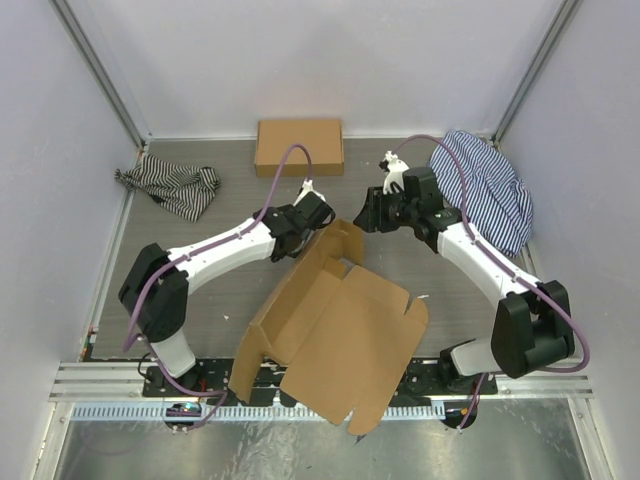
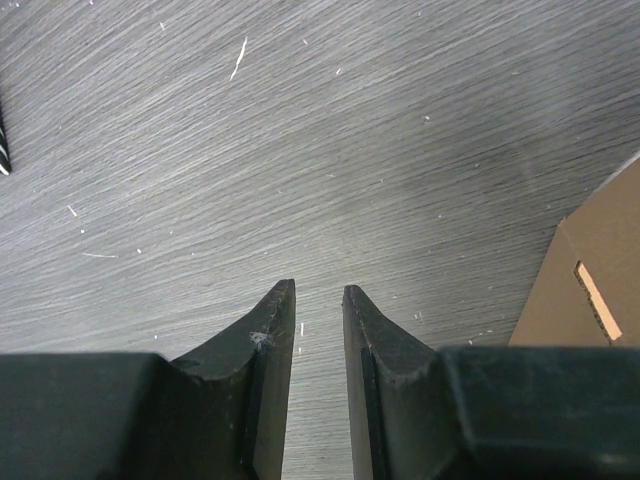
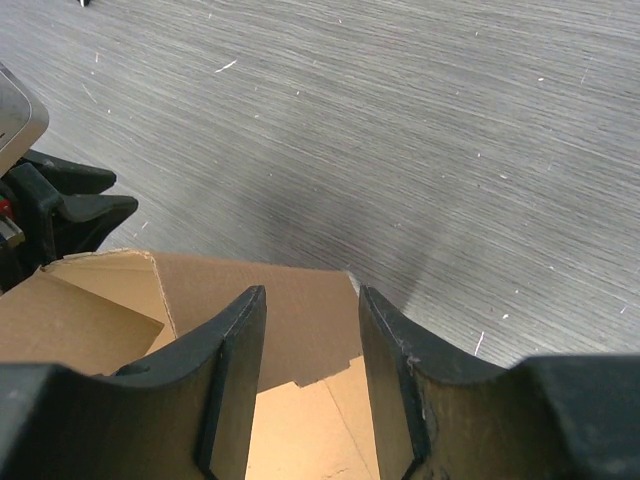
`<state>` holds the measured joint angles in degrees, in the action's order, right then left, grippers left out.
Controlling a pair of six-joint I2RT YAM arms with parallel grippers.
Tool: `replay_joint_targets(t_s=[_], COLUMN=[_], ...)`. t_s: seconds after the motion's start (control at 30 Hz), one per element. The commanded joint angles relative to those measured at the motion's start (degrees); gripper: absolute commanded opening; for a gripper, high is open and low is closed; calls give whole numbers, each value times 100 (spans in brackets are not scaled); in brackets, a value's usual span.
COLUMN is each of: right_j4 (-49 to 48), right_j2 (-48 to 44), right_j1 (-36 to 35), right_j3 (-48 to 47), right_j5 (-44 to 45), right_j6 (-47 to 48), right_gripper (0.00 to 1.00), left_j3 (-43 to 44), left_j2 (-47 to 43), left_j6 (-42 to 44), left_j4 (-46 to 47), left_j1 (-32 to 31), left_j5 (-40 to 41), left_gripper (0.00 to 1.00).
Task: Fold the paper box
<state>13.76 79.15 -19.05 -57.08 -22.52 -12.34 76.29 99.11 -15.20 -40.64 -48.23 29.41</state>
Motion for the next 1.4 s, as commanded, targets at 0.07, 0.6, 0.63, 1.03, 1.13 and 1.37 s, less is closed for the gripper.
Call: replay_joint_targets(t_s=[0.07,0.6,0.63,1.03,1.13,1.37], right_j4=[-242,-86,-78,115,141,136], right_j2=[128,230,204,22,92,111], right_j1=[-77,-194,-198,-221,-217,-230], right_j3=[-347,-515,-502,-407,-484,-529], right_j5=[-14,-16,-34,-20,-46,-201], right_j6=[-78,-63,-52,105,108,84], right_gripper=[48,48,47,46,47,46], left_j3=[-201,-386,-379,-465,-524,-573], left_j2=[-356,-516,-516,-446,-498,-599], left_j6=[-53,-20,-24,-52,-66,-86], left_j4=[156,228,238,241,241,224], left_j1=[130,287,284,370,410,441], left_j5=[42,-80,-84,-113,-112,-177], left_gripper=[33,33,33,33,33,33])
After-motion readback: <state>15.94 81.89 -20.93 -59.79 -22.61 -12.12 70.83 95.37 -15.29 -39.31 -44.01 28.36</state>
